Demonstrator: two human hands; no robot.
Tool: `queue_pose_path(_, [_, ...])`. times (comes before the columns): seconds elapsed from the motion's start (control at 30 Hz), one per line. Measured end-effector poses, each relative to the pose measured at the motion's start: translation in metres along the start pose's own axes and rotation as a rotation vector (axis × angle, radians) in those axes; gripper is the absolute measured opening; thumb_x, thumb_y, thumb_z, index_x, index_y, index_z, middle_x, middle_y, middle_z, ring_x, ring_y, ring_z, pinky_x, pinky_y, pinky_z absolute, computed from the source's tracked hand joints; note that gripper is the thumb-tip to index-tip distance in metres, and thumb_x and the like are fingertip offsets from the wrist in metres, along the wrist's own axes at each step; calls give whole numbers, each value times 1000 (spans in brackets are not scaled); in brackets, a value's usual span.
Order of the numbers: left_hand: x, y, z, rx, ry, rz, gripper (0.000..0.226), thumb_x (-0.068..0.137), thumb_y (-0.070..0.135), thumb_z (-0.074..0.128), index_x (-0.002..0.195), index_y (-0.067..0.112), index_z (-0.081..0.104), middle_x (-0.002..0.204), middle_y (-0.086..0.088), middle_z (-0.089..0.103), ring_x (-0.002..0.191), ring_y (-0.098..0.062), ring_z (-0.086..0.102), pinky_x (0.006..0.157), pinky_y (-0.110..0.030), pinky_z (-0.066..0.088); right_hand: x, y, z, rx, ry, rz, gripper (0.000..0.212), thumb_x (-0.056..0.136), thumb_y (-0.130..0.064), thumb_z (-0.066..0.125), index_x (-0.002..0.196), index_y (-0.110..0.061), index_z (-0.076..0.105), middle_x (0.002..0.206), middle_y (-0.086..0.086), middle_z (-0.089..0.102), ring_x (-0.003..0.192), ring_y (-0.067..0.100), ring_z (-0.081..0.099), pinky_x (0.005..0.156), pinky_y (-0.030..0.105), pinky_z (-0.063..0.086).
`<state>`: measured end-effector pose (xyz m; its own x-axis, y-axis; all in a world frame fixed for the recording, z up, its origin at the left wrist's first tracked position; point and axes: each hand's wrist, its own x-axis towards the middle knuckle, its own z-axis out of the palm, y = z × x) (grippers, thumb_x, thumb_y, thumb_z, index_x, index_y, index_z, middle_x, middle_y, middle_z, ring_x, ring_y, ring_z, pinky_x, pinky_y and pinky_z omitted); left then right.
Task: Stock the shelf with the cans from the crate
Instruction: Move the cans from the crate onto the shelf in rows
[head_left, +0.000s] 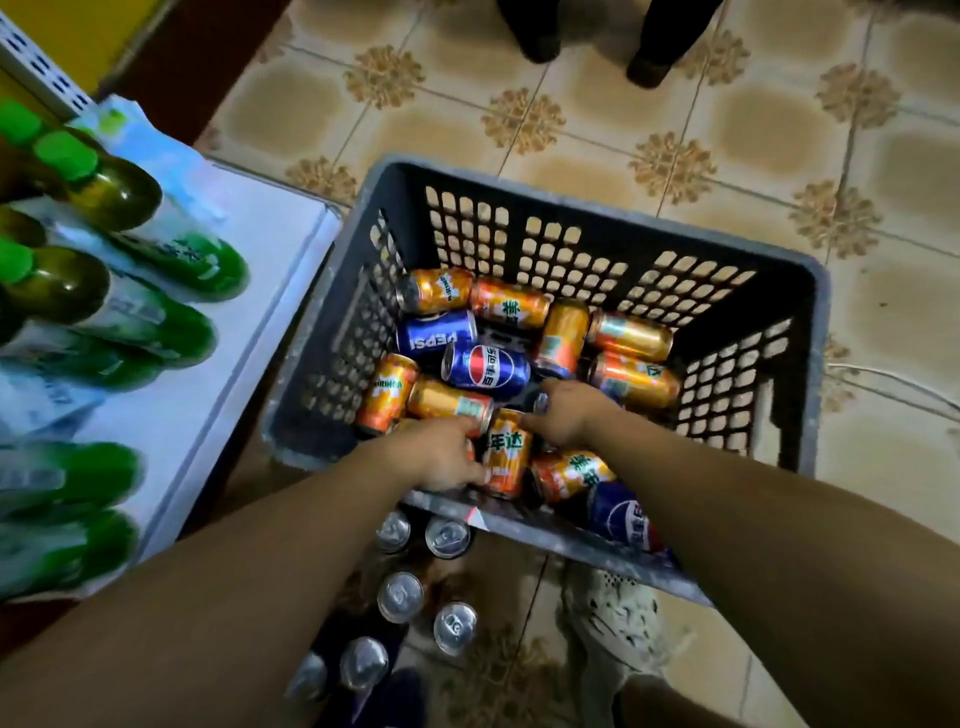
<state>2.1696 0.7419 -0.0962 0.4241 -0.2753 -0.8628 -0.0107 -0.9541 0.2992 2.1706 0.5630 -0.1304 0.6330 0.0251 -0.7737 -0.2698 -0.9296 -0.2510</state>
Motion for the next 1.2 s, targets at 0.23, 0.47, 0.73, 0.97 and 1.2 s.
queue_pose_path(0.23, [43, -15, 7, 80, -67, -17, 79, 87, 41, 64, 151, 25, 20, 149, -7, 37, 128, -27, 45, 96, -30, 40, 52, 2, 55, -326, 57, -56, 75, 86, -59, 54, 146, -18, 35, 157, 8, 16, 145, 32, 9, 113, 49, 20])
queue_pose_path(0.47, [48, -16, 11, 26, -86, 14, 83, 84, 41, 67, 151, 25, 20, 151, -5, 36, 131, -26, 42, 102, -33, 39, 47, 5, 63, -122, 246, -123, 62, 84, -46, 65, 133, -14, 43, 148, 11, 35, 141, 31, 22, 114, 40, 23])
queue_pose_path(0.73, [21, -14, 3, -123, -1, 24, 74, 82, 29, 73, 144, 18, 34, 137, -3, 51, 119, -23, 52, 96, -28, 42, -5, -6, 44, 185, 261, -279, 35, 80, -24, 74, 106, -18, 52, 126, 5, 43, 110, 26, 49, 92, 31, 42])
queue_pose_path(0.97, [-60, 5, -23, -503, 232, 156, 96, 73, 24, 81, 149, 21, 23, 143, -3, 45, 126, -22, 48, 103, -33, 40, -98, -47, -53, 556, 410, -304, 34, 75, -20, 79, 92, -28, 50, 105, -4, 55, 96, 16, 59, 80, 33, 56])
queue_pose_path(1.2, [-221, 18, -73, -682, 515, 348, 89, 75, 9, 78, 147, 16, 25, 122, 6, 51, 110, -9, 50, 90, -21, 39, -226, -124, -130, 760, 542, -500, 59, 73, -10, 80, 122, -27, 50, 119, -2, 53, 107, 17, 56, 85, 31, 53])
